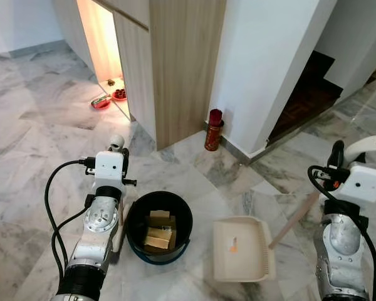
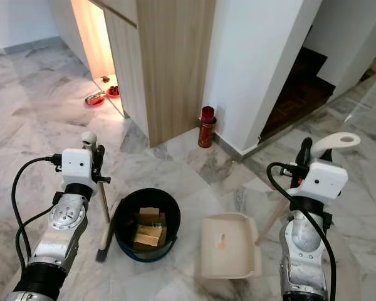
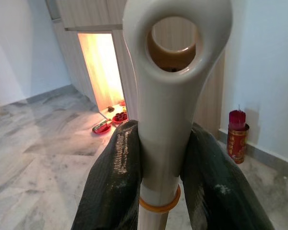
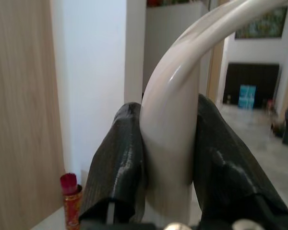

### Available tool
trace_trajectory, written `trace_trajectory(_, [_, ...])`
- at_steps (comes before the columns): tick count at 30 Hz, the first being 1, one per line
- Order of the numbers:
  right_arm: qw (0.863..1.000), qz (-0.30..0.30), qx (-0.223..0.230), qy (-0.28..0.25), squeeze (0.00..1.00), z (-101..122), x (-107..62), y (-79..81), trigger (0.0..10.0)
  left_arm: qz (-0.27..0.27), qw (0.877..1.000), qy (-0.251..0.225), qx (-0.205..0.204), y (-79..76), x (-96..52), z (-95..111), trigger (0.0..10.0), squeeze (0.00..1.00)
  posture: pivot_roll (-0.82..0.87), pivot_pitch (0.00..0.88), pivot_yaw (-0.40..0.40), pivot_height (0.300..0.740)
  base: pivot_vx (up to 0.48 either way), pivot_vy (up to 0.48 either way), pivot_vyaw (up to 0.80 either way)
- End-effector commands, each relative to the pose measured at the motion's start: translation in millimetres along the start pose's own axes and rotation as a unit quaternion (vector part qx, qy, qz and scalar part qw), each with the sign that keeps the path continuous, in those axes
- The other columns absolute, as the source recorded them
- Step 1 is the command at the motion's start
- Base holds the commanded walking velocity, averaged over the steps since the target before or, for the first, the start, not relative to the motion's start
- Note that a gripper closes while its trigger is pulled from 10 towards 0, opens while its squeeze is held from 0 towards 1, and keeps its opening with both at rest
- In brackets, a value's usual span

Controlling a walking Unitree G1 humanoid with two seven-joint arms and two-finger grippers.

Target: Sweep floor

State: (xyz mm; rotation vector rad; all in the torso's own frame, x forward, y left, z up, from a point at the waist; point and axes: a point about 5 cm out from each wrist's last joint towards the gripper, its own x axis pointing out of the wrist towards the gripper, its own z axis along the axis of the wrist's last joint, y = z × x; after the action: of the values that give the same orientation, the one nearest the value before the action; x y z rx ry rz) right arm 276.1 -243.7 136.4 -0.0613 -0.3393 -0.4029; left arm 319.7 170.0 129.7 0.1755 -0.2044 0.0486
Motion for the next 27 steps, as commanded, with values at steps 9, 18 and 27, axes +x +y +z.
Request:
trace_trajectory(9, [0.998,-0.008,0.062,0.01,0.0,-9.2,-3.0,-4.5,10.0,0.006,0.999,-0.029,-0.028,-3.5,2.5,11.0,10.0,0.0,0.13,0.066,-0.067,0.74,0.0,0.0,0.0])
trace_trajectory(18, [0.995,0.011,0.092,0.024,0.0,-17.2,-7.6,0.0,10.0,0.003,0.999,-0.034,-0.034,-4.5,2.2,12.6,10.0,0.0,0.13,0.072,-0.066,0.74,0.0,0.0,0.0])
trace_trajectory(27, [0.994,0.047,0.095,0.028,0.0,-18.2,-6.2,5.2,10.0,0.005,0.999,-0.031,-0.036,-4.0,1.0,11.0,10.0,0.0,0.13,0.07,-0.07,0.74,0.0,0.0,0.0])
